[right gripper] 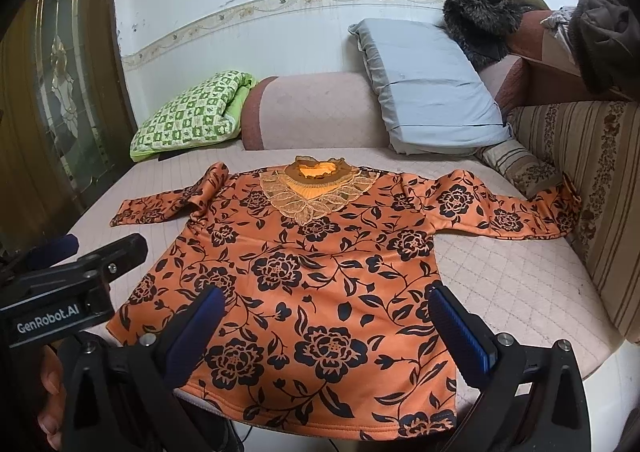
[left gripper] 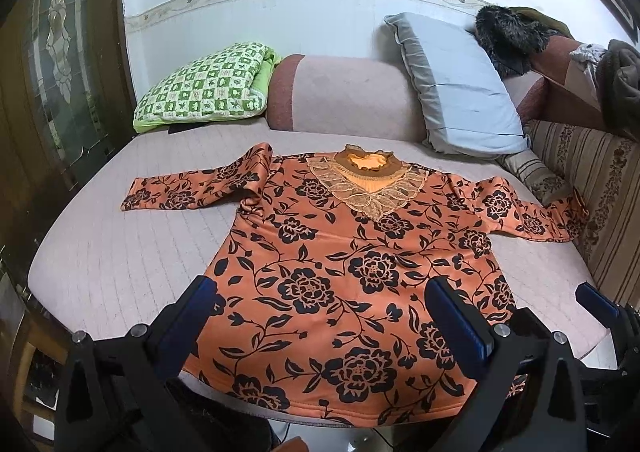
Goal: Fold small clothes
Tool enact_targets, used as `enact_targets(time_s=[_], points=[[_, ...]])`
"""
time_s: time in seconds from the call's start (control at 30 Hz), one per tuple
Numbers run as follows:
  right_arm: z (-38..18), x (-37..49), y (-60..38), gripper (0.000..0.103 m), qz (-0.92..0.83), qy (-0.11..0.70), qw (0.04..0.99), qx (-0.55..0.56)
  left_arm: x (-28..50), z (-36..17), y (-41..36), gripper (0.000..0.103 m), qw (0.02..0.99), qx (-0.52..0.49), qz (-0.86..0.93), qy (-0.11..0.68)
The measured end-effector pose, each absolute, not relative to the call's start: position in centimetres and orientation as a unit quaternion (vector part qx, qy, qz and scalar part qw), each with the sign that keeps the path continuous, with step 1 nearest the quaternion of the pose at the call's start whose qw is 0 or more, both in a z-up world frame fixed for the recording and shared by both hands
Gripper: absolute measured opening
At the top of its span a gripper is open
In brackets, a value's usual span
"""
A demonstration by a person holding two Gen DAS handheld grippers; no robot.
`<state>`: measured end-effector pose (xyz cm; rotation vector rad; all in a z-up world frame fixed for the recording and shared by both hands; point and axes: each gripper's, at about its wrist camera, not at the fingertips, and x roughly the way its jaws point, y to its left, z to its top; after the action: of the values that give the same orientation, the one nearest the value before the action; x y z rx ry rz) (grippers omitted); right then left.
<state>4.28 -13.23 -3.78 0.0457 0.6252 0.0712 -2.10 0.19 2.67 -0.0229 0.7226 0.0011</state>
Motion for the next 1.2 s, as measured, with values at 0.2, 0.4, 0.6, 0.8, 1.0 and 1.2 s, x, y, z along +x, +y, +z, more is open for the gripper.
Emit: enact_targets(time_s=[0.2,0.4,0.6,0.8,1.0,1.2], points=[[-3.8,4.2,-12.8,0.103,0.037,0.31,0.95,0.019,-2.0,2.2,0.4,0.103,0.934,-0.015,0.002,0.358],[-3.9,4.2,-12.8,0.103,0.038,0.309,0.95,0.017,-2.0,2.1,0.4,0.103,0.933,-0.016,0.002,0.358],[-3.5,4.4,-12.5,0.103,0.039,0.309,0.95,0.016,-2.0,1.8,0.5,0.103,0.933,-0.017,0.003,0.359],[-3.5,4.4,-12.2,0.103,0.042,0.308,0.95,0.013,-2.0,1.6,0.9,0.103,0.933,-0.019,0.005,0.36],[-3.5,4.4,-12.2,0.103,0.042,0.308,0.951,0.013,-2.0,1.6,0.9,0.103,0.933,-0.018,0.005,0.36],[-3.5,4.4,-12.1,0.103,0.042,0.308,0.95,0.013,-2.0,1.5,0.9,0.103,0.932,-0.018,0.004,0.361]])
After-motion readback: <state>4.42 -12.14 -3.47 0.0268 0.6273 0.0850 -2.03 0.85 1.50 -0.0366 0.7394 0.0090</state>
